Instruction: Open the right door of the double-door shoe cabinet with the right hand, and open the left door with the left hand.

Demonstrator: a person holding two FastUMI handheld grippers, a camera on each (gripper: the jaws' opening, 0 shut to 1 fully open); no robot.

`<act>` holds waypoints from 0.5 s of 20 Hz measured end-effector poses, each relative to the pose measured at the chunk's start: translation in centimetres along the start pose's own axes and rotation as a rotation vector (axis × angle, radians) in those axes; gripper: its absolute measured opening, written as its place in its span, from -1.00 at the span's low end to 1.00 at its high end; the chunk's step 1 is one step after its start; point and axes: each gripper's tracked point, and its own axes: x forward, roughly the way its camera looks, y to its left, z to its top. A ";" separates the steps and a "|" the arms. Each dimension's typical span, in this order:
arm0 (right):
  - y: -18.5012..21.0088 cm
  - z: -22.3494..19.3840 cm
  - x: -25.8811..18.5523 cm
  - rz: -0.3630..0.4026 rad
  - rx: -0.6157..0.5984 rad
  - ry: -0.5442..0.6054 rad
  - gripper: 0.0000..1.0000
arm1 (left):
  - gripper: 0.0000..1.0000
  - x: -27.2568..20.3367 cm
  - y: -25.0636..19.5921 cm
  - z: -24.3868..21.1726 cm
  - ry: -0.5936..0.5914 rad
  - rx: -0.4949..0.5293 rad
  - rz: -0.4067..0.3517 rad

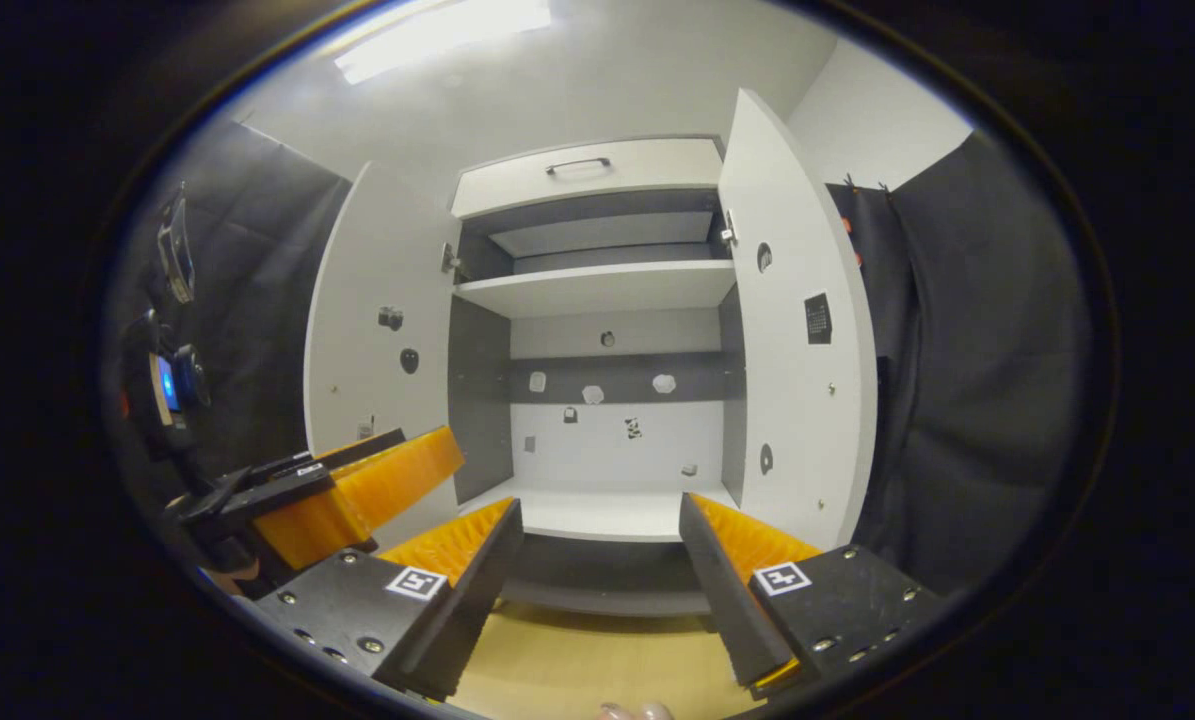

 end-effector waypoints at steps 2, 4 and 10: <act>0.0 -0.1 0.0 0.001 0.002 0.003 0.92 | 0.92 0.0 0.0 0.0 -0.001 0.000 0.002; 0.0 -0.1 0.0 0.002 0.006 0.005 0.89 | 0.92 0.0 0.1 -0.1 0.002 -0.001 0.004; -0.1 0.0 0.1 0.002 0.006 0.004 0.92 | 0.92 0.0 0.0 -0.1 -0.001 0.002 0.002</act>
